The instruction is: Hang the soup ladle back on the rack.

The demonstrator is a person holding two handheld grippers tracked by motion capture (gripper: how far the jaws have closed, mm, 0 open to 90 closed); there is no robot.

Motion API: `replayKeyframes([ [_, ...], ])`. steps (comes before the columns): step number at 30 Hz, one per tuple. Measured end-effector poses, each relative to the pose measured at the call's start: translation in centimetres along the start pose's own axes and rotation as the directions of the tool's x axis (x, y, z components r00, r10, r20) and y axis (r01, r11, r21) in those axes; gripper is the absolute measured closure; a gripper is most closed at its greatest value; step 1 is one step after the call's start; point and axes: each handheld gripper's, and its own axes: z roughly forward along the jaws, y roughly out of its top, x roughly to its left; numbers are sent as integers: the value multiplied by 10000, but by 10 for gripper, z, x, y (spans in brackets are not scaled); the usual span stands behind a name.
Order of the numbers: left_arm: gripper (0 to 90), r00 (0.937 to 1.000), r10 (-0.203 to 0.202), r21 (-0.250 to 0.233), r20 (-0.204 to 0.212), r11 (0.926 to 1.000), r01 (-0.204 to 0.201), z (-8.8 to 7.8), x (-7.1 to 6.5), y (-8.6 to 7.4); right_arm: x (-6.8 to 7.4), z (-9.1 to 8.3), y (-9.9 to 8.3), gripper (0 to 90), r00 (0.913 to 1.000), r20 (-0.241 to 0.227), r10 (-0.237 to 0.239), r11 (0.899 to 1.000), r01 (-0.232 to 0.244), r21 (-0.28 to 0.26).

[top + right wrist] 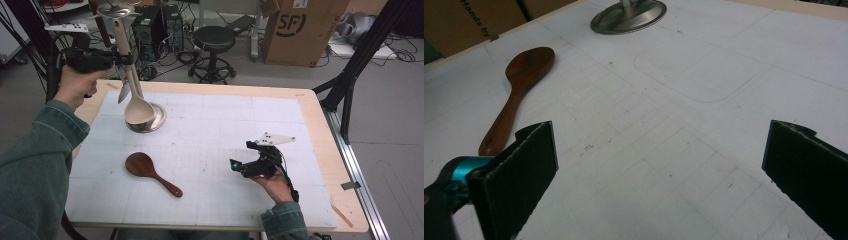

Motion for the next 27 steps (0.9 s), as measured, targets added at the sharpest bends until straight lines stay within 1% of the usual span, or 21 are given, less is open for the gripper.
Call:
replayKeyframes([
  [1, 688, 10000, -51, -29, -39, 10000, 50, 0, -1, 0, 0, 0, 0, 2, 10000, 6, 4, 10000, -4, 2],
  [4, 644, 9996, 90, 67, -260, 9999, -89, -2, -2, 0, -1, 0, 0, 2, 10000, 19, 2, 10000, -2, -35],
  [7, 624, 9987, 343, 168, -383, 9993, -336, -5, -3, 0, -1, -1, 0, 2, 10000, 29, -8, 10000, 8, -32],
  [11, 607, 9978, 336, 70, -575, 9994, -332, -10, -4, 0, -1, -3, 0, 2, 10000, 2, 55, 9999, -55, -138],
  [13, 590, 9965, 409, 112, -724, 9991, -402, -12, -5, 0, -3, -4, 0, 2, 10000, 50, 49, 9999, -48, -162],
  [15, 558, 9941, 480, 83, -976, 9988, -475, -15, -6, 0, -3, -6, 0, 2, 10000, 60, 50, 9998, -49, -178],
  [18, 551, 9937, 364, -29, -1056, 9993, -369, -20, -6, -2, -3, -7, 0, 2, 10000, 45, 52, 9998, -51, -181],
  [20, 568, 9941, 451, 24, -984, 9990, -451, -23, -7, -2, -3, -7, 0, 2, 10000, 59, 63, 9998, -62, -172],
  [22, 615, 9940, 515, 2, -965, 9987, -517, -24, -10, -1, -4, -7, 0, 2, 10000, 38, 82, 9998, -81, -202],
  [24, 667, 9944, 619, -46, -862, 9980, -625, -26, -14, 1, -4, -8, 0, 2, 10000, 37, 52, 9998, -51, -212],
  [26, 714, 9954, 533, -103, -795, 9985, -543, -27, -16, 2, -4, -8, 0, 2, 10000, 57, 34, 9997, -32, -222],
  [27, 752, 9954, 527, -66, -799, 9986, -534, -28, -17, 3, -4, -8, 0, 2, 10000, 61, 12, 9998, -11, -220],
])
